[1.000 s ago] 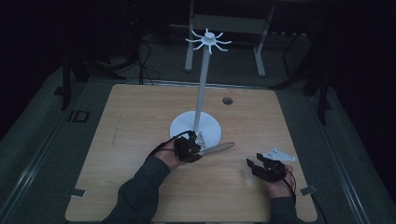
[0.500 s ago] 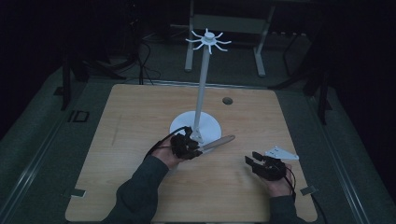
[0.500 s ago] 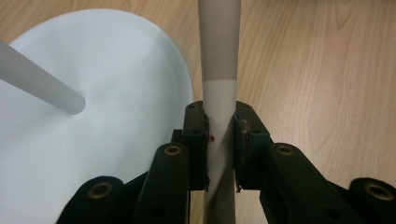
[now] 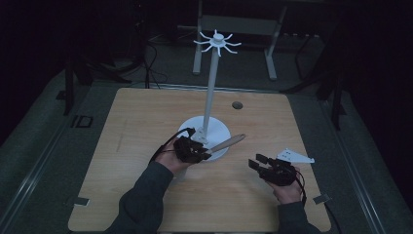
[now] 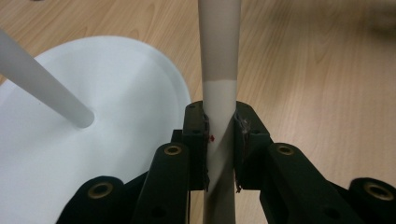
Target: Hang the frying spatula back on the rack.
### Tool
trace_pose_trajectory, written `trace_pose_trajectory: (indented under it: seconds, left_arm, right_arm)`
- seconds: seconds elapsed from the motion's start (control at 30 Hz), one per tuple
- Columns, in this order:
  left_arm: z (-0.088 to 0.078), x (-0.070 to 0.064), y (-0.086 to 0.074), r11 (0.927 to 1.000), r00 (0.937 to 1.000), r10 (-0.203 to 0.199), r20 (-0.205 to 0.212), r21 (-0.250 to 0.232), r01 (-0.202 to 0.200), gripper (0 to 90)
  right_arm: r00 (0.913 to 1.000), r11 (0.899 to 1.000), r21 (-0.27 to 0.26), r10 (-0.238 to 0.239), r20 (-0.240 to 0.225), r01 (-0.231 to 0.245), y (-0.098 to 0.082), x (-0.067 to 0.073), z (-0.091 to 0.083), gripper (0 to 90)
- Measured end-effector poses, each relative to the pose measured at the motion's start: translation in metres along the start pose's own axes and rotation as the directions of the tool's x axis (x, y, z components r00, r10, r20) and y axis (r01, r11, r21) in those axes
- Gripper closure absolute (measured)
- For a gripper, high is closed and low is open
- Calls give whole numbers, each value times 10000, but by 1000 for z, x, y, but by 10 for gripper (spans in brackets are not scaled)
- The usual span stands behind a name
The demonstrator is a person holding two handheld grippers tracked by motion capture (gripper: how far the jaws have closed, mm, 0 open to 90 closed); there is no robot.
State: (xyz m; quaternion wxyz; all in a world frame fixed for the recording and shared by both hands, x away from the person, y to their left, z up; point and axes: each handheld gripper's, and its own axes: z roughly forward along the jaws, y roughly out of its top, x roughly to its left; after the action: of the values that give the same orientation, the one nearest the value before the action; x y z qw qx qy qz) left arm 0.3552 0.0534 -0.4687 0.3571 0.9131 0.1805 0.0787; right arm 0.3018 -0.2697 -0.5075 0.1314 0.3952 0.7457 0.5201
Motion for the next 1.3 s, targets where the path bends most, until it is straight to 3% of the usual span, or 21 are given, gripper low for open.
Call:
trace_pose_trajectory:
  seconds: [0.17,0.47,0.93,1.17,1.3]
  left_arm:
    - [-4,0,2,9996,9999,-78,70,-281,80,778]
    - [-16,-2,6,9974,10000,66,72,-724,-61,779]
    - [-39,-3,16,9858,9996,149,258,-1677,-104,779]
    - [-44,-3,19,9770,9980,106,622,-2130,29,778]
    - [-44,-3,19,9717,9957,128,920,-2360,93,779]
  right_arm:
    - [9989,9996,-264,79,-472,-92,8,3,5,579]
    - [9955,9980,-617,-198,-924,142,27,10,8,586]
    - [9858,9935,-1013,-669,-1543,516,53,19,9,575]
    - [9788,9905,-1176,-916,-1830,707,63,23,9,569]
    - [9660,9859,-1503,-1078,-2349,734,72,29,9,568]
